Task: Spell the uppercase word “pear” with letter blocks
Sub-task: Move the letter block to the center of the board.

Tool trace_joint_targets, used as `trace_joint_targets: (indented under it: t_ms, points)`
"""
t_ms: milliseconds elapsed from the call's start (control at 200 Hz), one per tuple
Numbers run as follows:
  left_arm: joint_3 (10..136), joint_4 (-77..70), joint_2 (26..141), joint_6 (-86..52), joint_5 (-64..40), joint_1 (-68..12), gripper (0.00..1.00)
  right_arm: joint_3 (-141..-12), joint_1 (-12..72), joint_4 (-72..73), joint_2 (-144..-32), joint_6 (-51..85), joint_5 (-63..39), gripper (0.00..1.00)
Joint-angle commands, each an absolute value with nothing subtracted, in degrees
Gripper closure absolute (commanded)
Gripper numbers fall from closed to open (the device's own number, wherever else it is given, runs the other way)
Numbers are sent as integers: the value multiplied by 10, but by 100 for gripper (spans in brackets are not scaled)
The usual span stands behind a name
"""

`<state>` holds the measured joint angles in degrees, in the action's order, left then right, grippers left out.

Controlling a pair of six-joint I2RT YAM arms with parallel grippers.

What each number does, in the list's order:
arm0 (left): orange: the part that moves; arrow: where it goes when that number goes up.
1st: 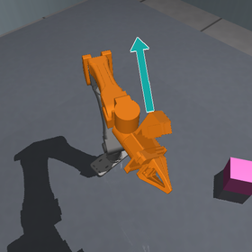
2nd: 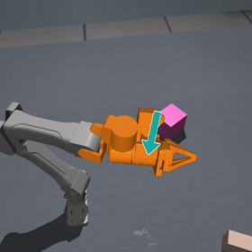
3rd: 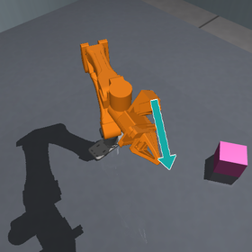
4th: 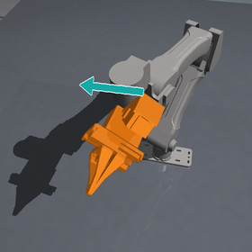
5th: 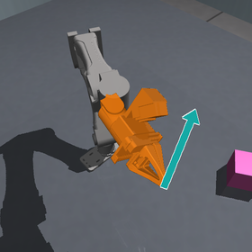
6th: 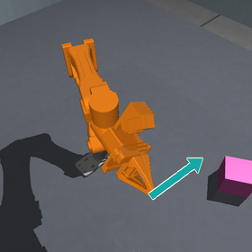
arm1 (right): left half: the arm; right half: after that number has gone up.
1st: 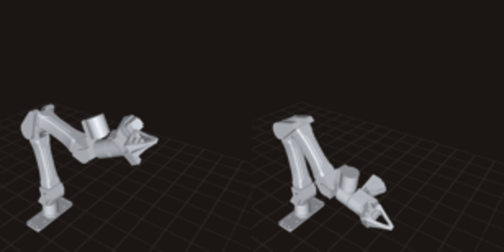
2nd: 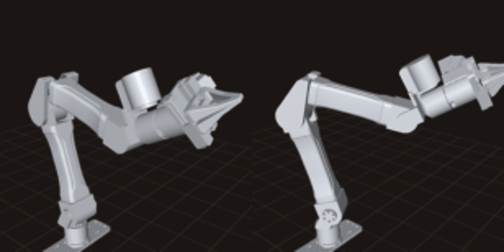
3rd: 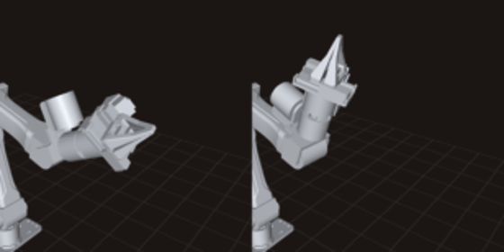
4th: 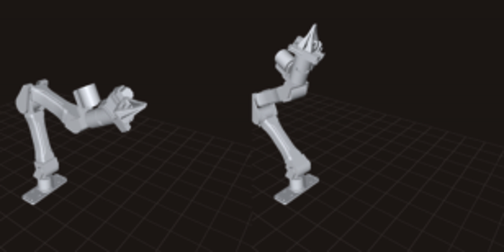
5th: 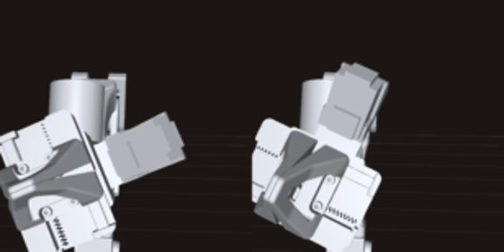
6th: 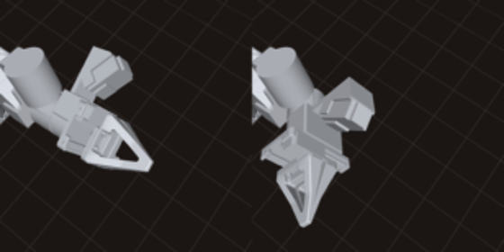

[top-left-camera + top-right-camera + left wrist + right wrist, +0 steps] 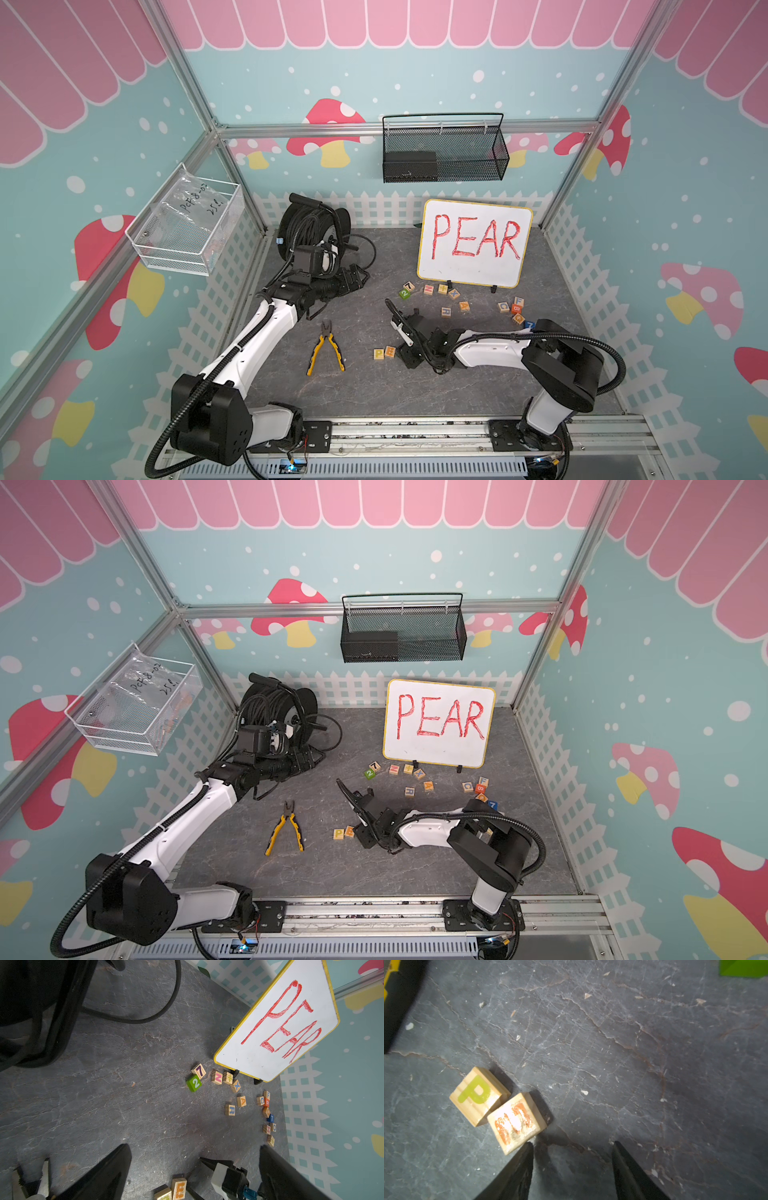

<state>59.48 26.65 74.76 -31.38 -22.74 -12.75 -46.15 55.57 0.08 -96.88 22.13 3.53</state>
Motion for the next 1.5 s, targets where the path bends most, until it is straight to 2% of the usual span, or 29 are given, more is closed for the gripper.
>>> trace_joint_targets:
  t_ms: [0, 646, 886, 1491]
  points:
    - [595, 255, 740, -318, -234, -122, 2, -484, 560, -1, -987, 209, 47, 38]
    - [595, 252, 747, -321, -241, -121, 2, -500, 559, -1, -979, 198, 97, 37]
    - [594, 252, 745, -320, -239, -120, 2, -534, 558, 13, -1024, 185, 111, 36]
    - [595, 252, 745, -323, -245, -115, 2, -536, 557, 19, -1035, 177, 74, 36]
